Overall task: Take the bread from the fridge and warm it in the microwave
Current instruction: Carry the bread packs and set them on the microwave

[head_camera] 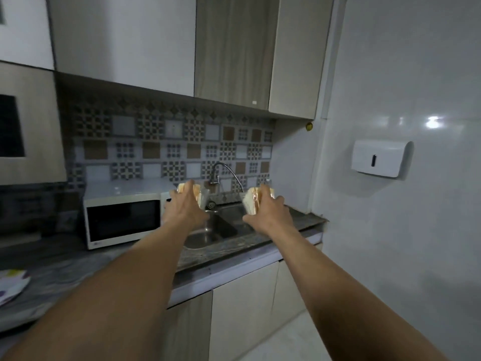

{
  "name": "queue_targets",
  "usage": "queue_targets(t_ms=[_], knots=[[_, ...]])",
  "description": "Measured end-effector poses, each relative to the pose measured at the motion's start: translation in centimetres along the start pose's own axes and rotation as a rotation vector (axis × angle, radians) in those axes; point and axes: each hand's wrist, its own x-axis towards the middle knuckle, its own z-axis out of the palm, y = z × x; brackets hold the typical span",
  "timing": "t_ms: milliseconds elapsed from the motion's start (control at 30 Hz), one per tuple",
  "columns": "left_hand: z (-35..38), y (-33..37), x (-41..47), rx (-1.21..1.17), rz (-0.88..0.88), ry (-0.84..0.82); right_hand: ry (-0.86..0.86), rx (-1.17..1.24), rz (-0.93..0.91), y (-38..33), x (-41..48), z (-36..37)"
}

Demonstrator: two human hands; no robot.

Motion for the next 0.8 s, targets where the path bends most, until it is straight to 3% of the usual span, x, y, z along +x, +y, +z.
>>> queue_targets(t_ms=[500, 800], knots=[[2.7, -8.4, 16.2, 0.119, -0.342, 0.169, -0.180, 0.093, -0.296, -6.3, 22.0, 14.2], [4.9, -12.1, 26.5, 0.150, -0.440, 0.230, -0.280, 0.135, -0.403, -10.9, 33.6, 23.4]])
